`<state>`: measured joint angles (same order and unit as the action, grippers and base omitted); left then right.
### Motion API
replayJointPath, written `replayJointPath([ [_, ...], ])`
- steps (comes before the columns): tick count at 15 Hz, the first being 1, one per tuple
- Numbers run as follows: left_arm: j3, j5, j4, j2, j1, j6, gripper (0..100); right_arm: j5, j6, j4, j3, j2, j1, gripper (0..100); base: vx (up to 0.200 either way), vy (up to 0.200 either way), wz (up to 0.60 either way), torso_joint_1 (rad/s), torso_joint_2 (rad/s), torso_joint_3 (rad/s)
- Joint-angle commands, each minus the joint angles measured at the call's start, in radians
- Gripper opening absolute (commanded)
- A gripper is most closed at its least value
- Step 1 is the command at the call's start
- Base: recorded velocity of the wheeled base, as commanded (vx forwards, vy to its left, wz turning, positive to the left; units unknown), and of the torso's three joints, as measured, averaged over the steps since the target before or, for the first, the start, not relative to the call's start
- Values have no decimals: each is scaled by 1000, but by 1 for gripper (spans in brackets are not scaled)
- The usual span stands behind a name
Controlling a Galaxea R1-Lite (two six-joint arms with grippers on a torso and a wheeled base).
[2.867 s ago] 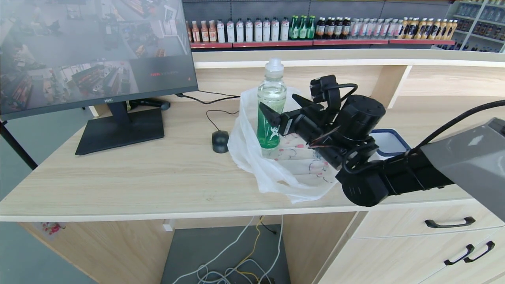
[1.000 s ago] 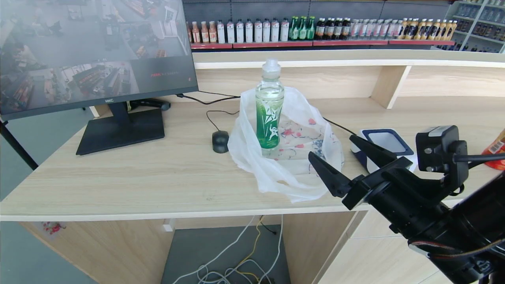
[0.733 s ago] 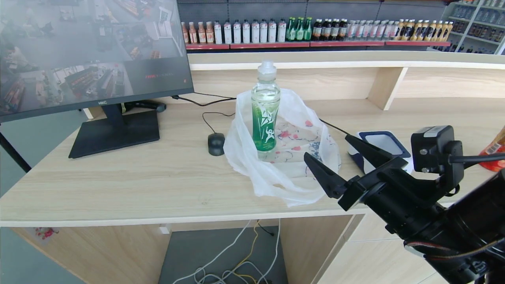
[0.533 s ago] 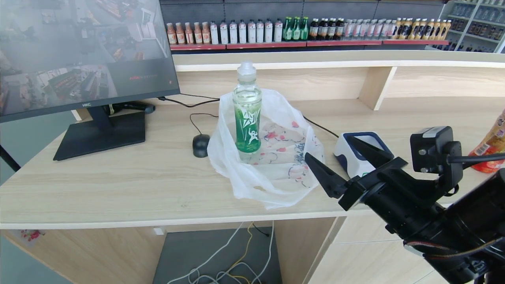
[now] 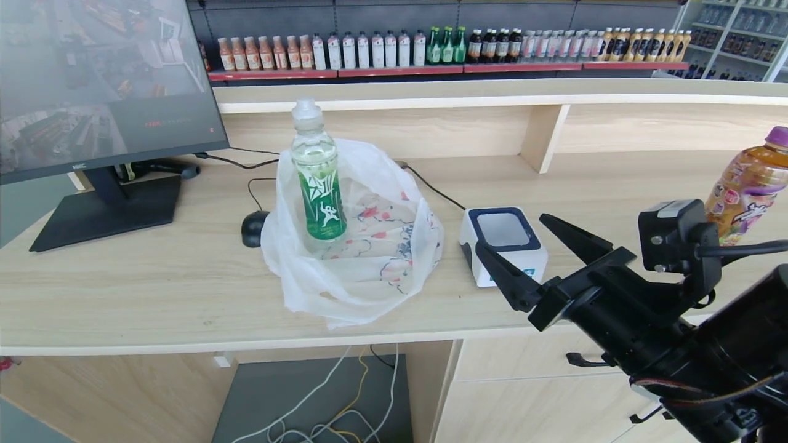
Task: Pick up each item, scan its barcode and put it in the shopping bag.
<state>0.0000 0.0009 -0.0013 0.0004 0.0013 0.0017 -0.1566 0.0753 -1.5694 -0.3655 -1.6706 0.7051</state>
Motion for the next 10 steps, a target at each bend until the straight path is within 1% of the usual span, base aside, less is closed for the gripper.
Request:
replayJointPath([
  [1, 0, 1, 1, 0, 0, 0, 100, 0, 8, -1, 0, -4, 2, 100, 0, -200, 0, -2, 2, 7],
  [10, 0, 1, 1, 0, 0, -3, 100, 0, 9, -1, -4, -23, 4, 100, 0, -200, 0, 4, 2, 1],
])
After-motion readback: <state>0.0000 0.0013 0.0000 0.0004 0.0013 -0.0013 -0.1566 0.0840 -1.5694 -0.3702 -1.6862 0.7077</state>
